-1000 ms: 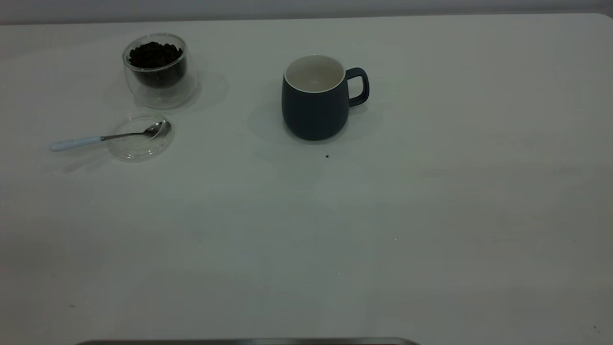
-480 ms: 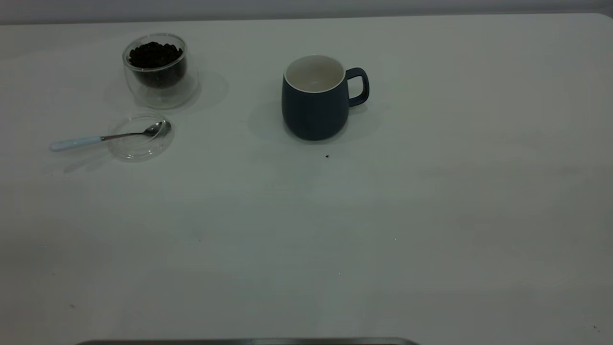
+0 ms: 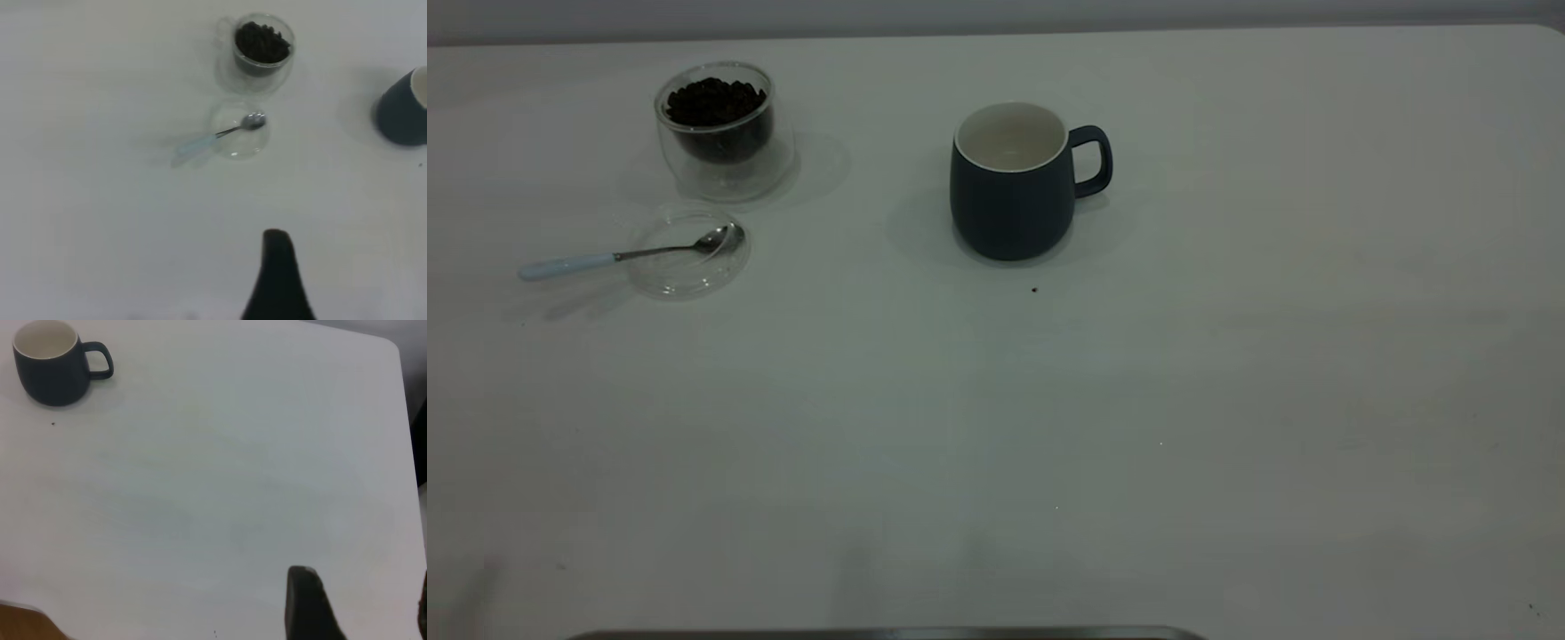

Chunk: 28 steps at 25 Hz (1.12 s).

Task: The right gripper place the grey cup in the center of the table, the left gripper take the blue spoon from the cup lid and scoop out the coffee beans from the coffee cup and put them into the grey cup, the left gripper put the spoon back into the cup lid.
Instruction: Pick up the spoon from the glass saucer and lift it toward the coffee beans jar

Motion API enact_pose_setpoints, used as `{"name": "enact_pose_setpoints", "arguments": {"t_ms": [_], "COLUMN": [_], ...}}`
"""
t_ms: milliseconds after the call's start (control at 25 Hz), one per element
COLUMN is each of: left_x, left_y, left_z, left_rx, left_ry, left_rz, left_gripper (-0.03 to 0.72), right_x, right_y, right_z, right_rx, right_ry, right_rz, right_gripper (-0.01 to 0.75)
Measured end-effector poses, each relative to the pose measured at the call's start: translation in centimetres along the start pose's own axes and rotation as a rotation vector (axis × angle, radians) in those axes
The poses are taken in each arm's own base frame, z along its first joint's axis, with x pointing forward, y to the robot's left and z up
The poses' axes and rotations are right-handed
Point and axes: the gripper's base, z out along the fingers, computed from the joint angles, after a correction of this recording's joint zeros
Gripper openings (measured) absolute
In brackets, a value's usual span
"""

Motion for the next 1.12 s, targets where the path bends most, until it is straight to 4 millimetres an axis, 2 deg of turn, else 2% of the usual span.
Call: {"name": "enact_pose_setpoints", "arguments": {"t_ms": [200, 360, 480, 680, 840, 1120], "left_x": [-4.1, -5.9, -6.3, -5.5, -4.8, -5.1], "left_y": [-0.5, -0.5, -0.4, 0.2, 2.1, 7.7], "left_z": [6.2, 11.0, 14.3, 19.3, 21.1, 21.1], "left_rx": [0.025, 0.029, 0.031, 0.035, 0.056, 0.241], "left_ry": [0.088, 0.166, 0.243, 0.375, 0.438, 0.385], "left_rz": [-0.093, -0.148, -0.165, -0.216, -0.274, -0.342], "left_gripper": [0.711, 0.712, 0.712, 0.712, 0.712, 0.712], "right_x": [0.0, 0.0, 0.0, 0.0, 0.0, 0.0], "right_y": [0.0, 0.0, 0.0, 0.0, 0.0, 0.0], "right_z": [0.0, 0.0, 0.0, 0.0, 0.0, 0.0], "right_rx": [0.0, 0.0, 0.0, 0.0, 0.0, 0.0], "right_ry": [0.0, 0.0, 0.0, 0.0, 0.0, 0.0], "right_rz": [0.0, 0.0, 0.0, 0.0, 0.0, 0.0], "right_gripper": [0.363, 0.363, 0.363, 0.363, 0.363, 0.363]}}
